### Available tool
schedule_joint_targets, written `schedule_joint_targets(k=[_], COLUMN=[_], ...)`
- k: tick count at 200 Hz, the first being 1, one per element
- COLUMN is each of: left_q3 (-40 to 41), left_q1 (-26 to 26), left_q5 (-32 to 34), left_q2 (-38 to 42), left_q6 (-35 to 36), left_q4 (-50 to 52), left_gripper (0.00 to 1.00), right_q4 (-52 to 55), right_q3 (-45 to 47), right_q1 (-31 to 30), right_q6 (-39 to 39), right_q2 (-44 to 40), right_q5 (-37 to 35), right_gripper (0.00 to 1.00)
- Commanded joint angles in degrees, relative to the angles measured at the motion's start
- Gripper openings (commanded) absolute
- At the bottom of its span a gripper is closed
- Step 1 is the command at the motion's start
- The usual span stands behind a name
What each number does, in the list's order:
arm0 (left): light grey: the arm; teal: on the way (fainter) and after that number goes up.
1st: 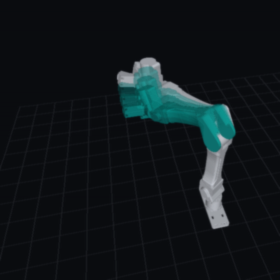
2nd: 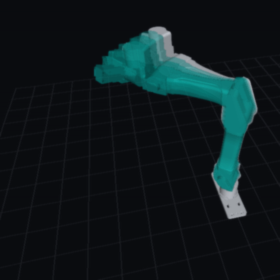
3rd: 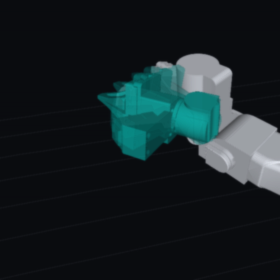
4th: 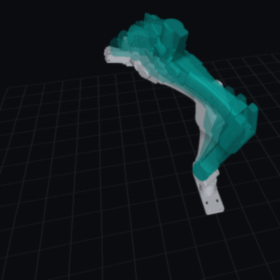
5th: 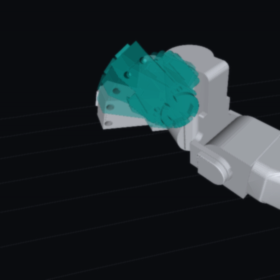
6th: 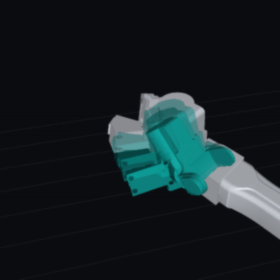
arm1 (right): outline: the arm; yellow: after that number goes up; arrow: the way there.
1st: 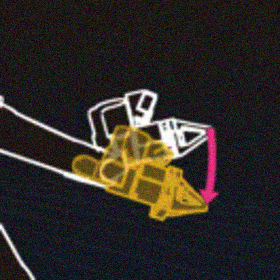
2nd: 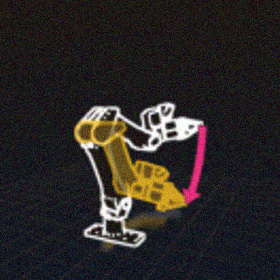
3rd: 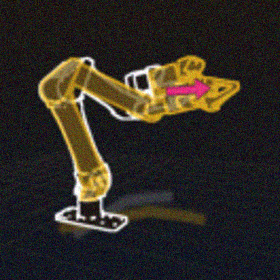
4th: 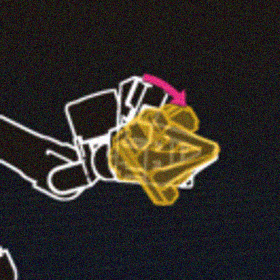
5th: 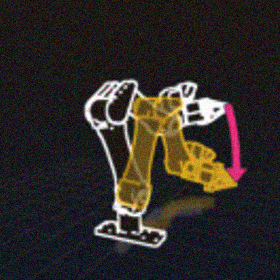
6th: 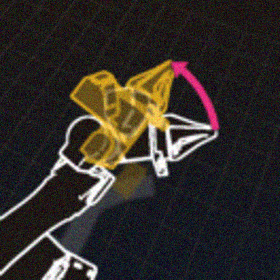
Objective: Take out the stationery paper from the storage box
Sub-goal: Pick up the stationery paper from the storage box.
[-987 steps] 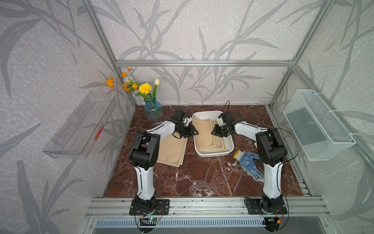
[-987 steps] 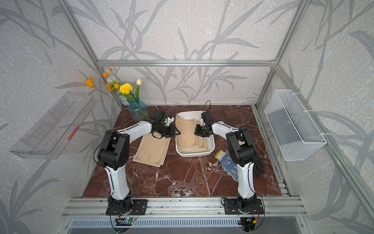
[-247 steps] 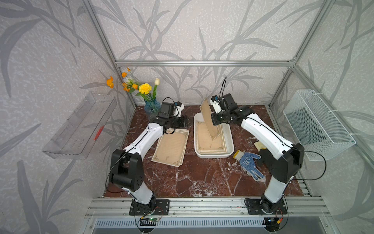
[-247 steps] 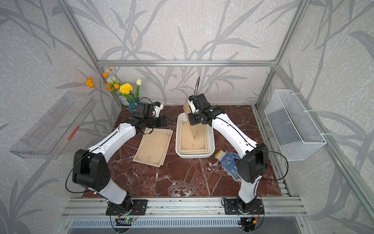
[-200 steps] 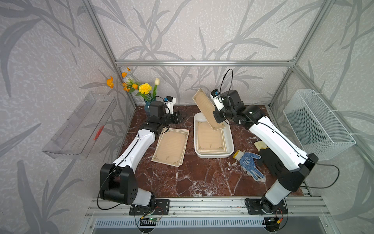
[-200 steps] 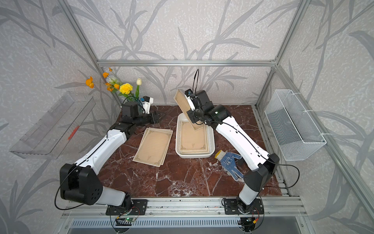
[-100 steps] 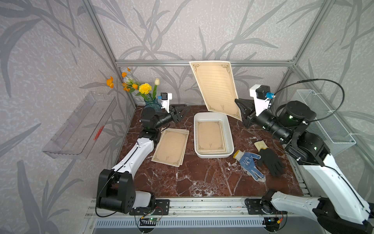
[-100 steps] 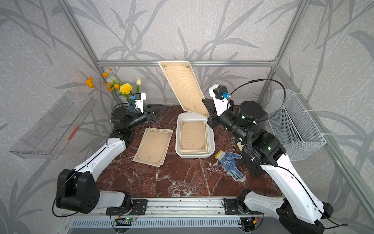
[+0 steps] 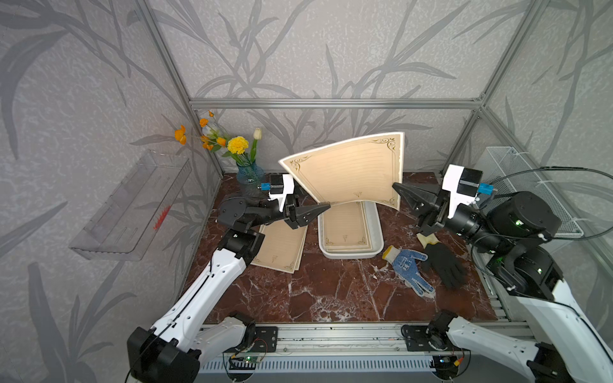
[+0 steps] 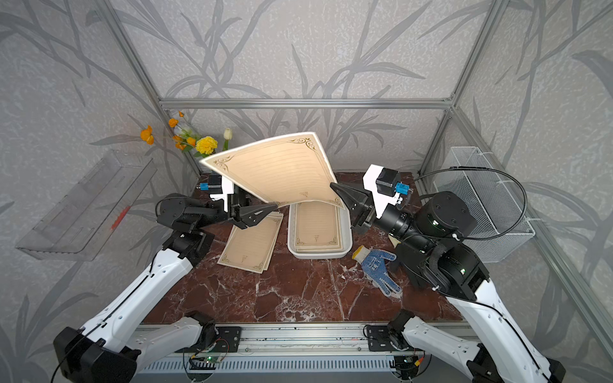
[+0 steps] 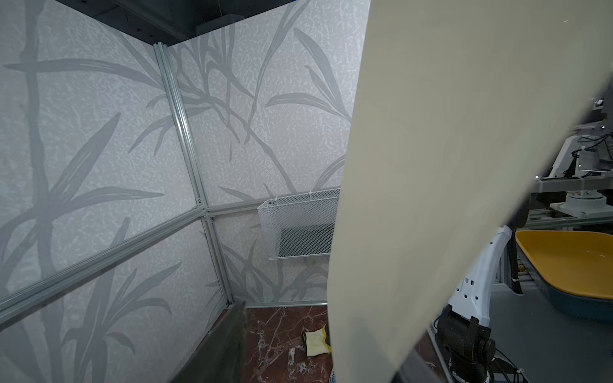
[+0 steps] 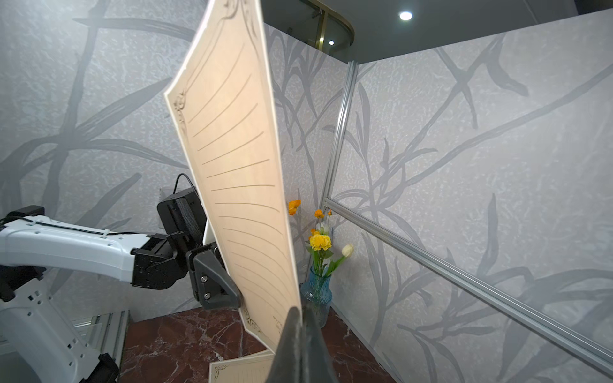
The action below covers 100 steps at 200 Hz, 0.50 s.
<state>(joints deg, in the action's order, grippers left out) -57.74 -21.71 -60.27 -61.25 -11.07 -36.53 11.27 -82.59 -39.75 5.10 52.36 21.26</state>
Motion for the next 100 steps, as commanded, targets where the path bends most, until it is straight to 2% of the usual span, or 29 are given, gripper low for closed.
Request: schedule_joint_targets(k=[1, 62, 82, 100], left_q3=[-1.54, -2.66, -2.47, -2.12], left_q1=[-0.22, -1.47, -2.17, -2.64], left_q5=[0.39, -0.70, -0.46, -0.12], left_q2=[2.14, 6.76, 8.02, 8.79], left_q6=[2.41, -1.35, -2.38, -3.96], left_q4=[2.13, 2.75, 3.85, 3.98], left_gripper=[0.53, 0.34, 0.23, 0.19], right_q4=[-3.62, -5.09, -6.61, -7.56], right_q3=[0.94, 2.19, 3.54, 4.77], right_q1=[0.15, 0.21, 0.28, 0.28], right_q6=[-2.18, -5.37, -7.26, -8.61], right_q2=[-0.66, 0.11, 0.51, 0.79], right_q5=[4.16, 8.24, 8.98, 9.15], right_gripper=[0.00, 0.00, 0.00, 0.00])
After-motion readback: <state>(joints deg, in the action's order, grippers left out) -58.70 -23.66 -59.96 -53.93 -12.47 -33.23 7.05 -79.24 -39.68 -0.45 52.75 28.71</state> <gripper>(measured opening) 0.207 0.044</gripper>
